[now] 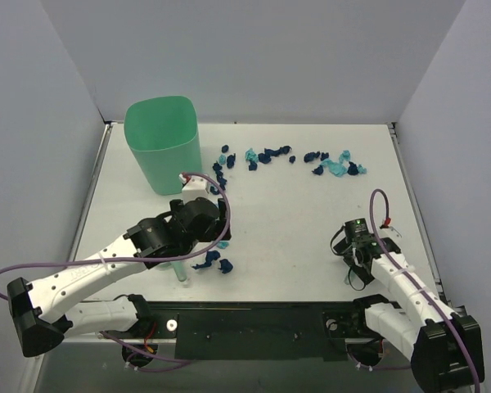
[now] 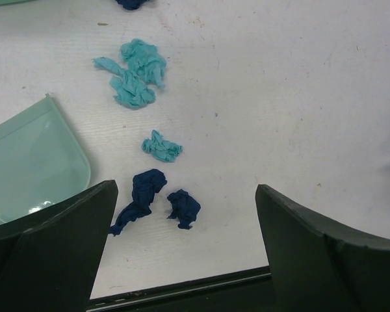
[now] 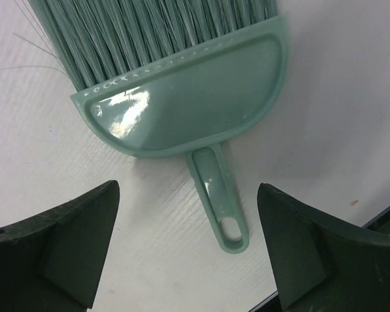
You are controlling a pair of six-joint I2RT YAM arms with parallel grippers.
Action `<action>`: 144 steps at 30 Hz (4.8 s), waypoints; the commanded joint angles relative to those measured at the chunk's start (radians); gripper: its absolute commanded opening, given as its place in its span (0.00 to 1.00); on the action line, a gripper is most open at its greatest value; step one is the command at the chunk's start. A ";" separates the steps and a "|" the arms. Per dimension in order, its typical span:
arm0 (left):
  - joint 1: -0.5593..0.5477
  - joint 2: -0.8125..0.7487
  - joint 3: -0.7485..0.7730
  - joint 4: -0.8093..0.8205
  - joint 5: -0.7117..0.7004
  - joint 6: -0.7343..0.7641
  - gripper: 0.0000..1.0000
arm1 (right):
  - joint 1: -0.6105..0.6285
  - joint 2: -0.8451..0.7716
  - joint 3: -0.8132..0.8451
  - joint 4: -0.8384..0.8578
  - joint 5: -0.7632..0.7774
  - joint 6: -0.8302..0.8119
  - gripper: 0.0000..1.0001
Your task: Sweep away the paper scraps from the table
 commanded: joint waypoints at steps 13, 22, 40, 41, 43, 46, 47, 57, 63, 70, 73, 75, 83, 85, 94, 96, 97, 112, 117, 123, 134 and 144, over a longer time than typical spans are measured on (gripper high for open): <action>0.105 -0.039 -0.013 0.058 0.083 0.027 0.99 | 0.002 0.173 -0.032 0.153 -0.074 0.064 0.44; 0.234 -0.002 -0.017 0.115 0.244 -0.030 0.99 | 0.145 0.306 0.085 0.132 -0.017 0.015 0.17; 0.358 0.438 -0.039 0.529 0.795 -0.177 0.91 | 0.499 0.400 0.335 0.199 -0.138 -0.218 0.01; 0.361 0.472 -0.034 0.566 0.812 -0.194 0.91 | 0.504 0.399 0.335 0.202 -0.143 -0.220 0.01; 0.364 0.523 -0.028 0.627 0.884 -0.223 0.90 | 0.521 0.392 0.336 0.216 -0.157 -0.229 0.01; 0.361 0.584 -0.014 0.696 0.951 -0.252 0.89 | 0.541 0.394 0.347 0.214 -0.166 -0.241 0.01; 0.363 0.619 -0.004 0.722 0.994 -0.261 0.89 | 0.547 0.395 0.350 0.219 -0.174 -0.247 0.01; 0.344 0.785 0.040 0.911 1.154 -0.353 0.86 | 0.587 0.385 0.376 0.218 -0.188 -0.267 0.01; 0.340 0.831 0.059 0.950 1.183 -0.381 0.77 | 0.602 0.397 0.407 0.201 -0.194 -0.292 0.00; 0.338 0.844 0.053 0.997 1.203 -0.410 0.34 | 0.604 0.391 0.415 0.181 -0.197 -0.319 0.00; 0.338 0.831 0.062 0.985 1.206 -0.407 0.00 | 0.604 0.385 0.418 0.168 -0.197 -0.333 0.16; 0.340 0.804 0.049 1.005 1.200 -0.421 0.00 | 0.604 0.347 0.424 0.152 -0.188 -0.341 0.36; 0.389 0.588 -0.066 1.255 1.111 -0.597 0.00 | 0.546 0.085 0.496 0.053 -0.027 -0.274 0.74; 0.393 0.519 -0.063 1.269 1.055 -0.614 0.00 | 0.494 0.014 0.481 0.113 -0.040 -0.209 0.80; 0.409 0.239 -0.187 1.361 0.637 -0.726 0.00 | 0.299 -0.073 0.347 0.618 -0.284 0.082 0.81; 0.407 0.204 -0.218 1.359 0.574 -0.760 0.00 | 0.295 -0.043 0.317 0.787 -0.318 0.156 0.80; 0.409 0.193 -0.226 1.359 0.559 -0.764 0.00 | 0.295 -0.036 0.294 0.837 -0.318 0.176 0.80; 0.410 0.009 -0.373 1.286 0.376 -0.856 0.00 | 0.443 0.185 0.372 1.118 -0.411 0.173 0.70; 0.404 0.007 -0.396 1.307 0.358 -0.882 0.00 | 0.453 0.199 0.384 1.141 -0.392 0.184 0.62; 0.404 0.037 -0.407 1.361 0.407 -0.938 0.00 | 0.452 0.225 0.407 1.141 -0.416 0.171 0.44; 0.403 0.023 -0.422 1.367 0.378 -0.935 0.00 | 0.469 0.265 0.436 1.147 -0.445 0.168 0.37; 0.400 0.035 -0.456 1.459 0.367 -0.944 0.00 | 0.469 0.273 0.435 1.155 -0.448 0.176 0.30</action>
